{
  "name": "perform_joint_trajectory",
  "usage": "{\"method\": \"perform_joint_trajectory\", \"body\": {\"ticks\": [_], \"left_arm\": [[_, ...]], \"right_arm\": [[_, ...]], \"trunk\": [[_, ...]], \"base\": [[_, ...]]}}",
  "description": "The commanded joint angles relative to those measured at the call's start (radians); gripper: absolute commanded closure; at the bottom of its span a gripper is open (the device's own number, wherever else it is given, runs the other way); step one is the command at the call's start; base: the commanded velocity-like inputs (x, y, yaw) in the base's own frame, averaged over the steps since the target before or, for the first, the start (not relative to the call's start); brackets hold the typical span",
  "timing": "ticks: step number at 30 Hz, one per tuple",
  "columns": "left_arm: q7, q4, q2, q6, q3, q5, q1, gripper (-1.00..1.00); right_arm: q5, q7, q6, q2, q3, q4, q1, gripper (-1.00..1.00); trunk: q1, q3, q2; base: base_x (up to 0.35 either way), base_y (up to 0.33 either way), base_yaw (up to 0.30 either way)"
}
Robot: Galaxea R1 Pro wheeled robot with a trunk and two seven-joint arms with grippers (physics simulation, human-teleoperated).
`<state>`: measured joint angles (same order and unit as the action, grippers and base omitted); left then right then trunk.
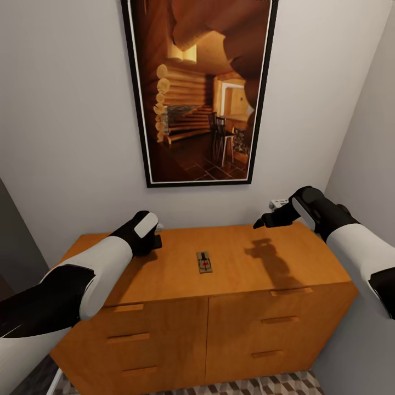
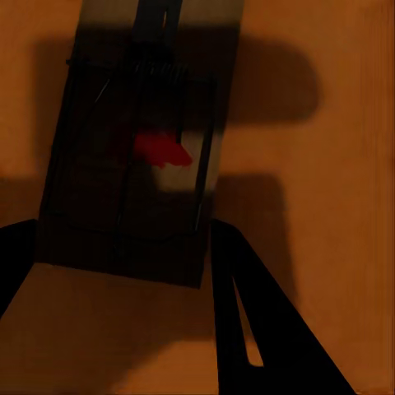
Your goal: Take the four mousetraps from the cabinet in the bathroom and place them on the bathroom floor. Make sure all four end up on the same floor surface, and ensure that at least two of them are either under or directly next to the same bathroom sink.
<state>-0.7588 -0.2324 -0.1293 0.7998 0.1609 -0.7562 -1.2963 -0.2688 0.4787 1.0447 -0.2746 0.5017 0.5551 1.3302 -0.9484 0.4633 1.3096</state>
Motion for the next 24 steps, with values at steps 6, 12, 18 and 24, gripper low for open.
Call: {"method": "perform_joint_trajectory", "body": {"ticks": [6,12,18,24], "left_arm": [[-0.006,-0.003,0.001,0.018,0.008,-0.008,-0.001,1.00],[0.018,-0.007,0.002,0.020,0.008,-0.008,-0.001,1.00],[0.036,-0.012,0.002,0.021,0.008,-0.008,-0.001,1.00],[0.042,-0.016,0.002,0.021,0.007,-0.009,-0.001,1.00]], "right_arm": [[-0.007,-0.002,0.002,0.000,0.008,-0.001,0.001,-1.00],[-0.006,-0.003,0.002,0.001,0.007,-0.002,0.001,-1.00],[-0.007,-0.003,0.002,0.003,0.006,-0.003,0.001,-1.00],[-0.007,-0.003,0.002,0.005,0.002,-0.003,0.001,-1.00]], "trunk": [[0.023,-0.018,-0.042],[0.046,-0.036,-0.084],[0.069,-0.055,-0.126],[0.092,-0.074,-0.168]], "base": [[0.000,0.000,0.000],[0.000,0.000,0.000],[0.000,0.000,0.000],[0.000,0.000,0.000]]}}
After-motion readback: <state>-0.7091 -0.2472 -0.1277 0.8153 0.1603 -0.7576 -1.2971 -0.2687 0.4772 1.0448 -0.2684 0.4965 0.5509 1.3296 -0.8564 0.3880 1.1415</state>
